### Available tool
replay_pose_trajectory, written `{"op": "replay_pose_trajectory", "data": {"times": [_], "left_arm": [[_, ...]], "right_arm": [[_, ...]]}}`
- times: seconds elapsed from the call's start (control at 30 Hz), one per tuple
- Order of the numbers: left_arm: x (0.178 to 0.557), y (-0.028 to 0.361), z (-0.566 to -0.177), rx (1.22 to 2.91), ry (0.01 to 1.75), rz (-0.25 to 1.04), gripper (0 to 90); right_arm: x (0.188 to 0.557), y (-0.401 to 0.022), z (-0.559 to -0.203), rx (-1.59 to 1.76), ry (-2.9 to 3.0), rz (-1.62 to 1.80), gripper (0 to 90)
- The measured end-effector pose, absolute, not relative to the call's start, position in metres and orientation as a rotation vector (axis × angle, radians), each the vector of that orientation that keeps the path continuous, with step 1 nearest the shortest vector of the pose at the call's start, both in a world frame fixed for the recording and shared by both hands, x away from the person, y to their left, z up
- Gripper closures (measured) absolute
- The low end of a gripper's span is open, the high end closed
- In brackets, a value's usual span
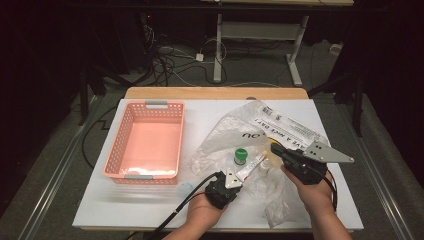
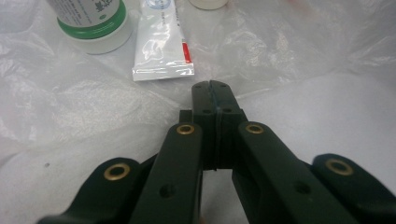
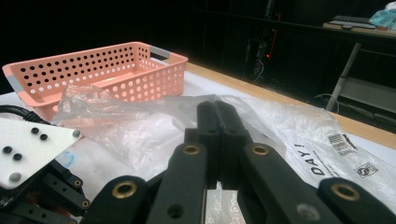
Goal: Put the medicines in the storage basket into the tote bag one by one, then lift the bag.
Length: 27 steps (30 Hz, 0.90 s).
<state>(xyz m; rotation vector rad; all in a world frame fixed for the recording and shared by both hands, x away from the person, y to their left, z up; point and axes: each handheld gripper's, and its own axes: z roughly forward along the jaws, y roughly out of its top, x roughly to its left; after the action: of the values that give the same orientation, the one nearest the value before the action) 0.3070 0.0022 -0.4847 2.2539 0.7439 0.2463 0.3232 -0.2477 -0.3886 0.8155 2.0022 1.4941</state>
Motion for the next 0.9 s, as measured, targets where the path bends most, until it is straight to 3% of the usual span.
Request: {"op": "replay_pose_trajectory", "data": {"times": [0.47,0.9], "left_arm": [[0.296,0.022,-0.471,2.106,0.687,0.352,88.8],[0.307,0.049,-0.386,1.939,0.653,0.634,88.9]], "right_arm": [[0.326,-0.240,-0.392,0.803,2.013,1.504,90.0],[0.328,-0.234,-0.365,0.781,1.922,1.574,90.0]]}}
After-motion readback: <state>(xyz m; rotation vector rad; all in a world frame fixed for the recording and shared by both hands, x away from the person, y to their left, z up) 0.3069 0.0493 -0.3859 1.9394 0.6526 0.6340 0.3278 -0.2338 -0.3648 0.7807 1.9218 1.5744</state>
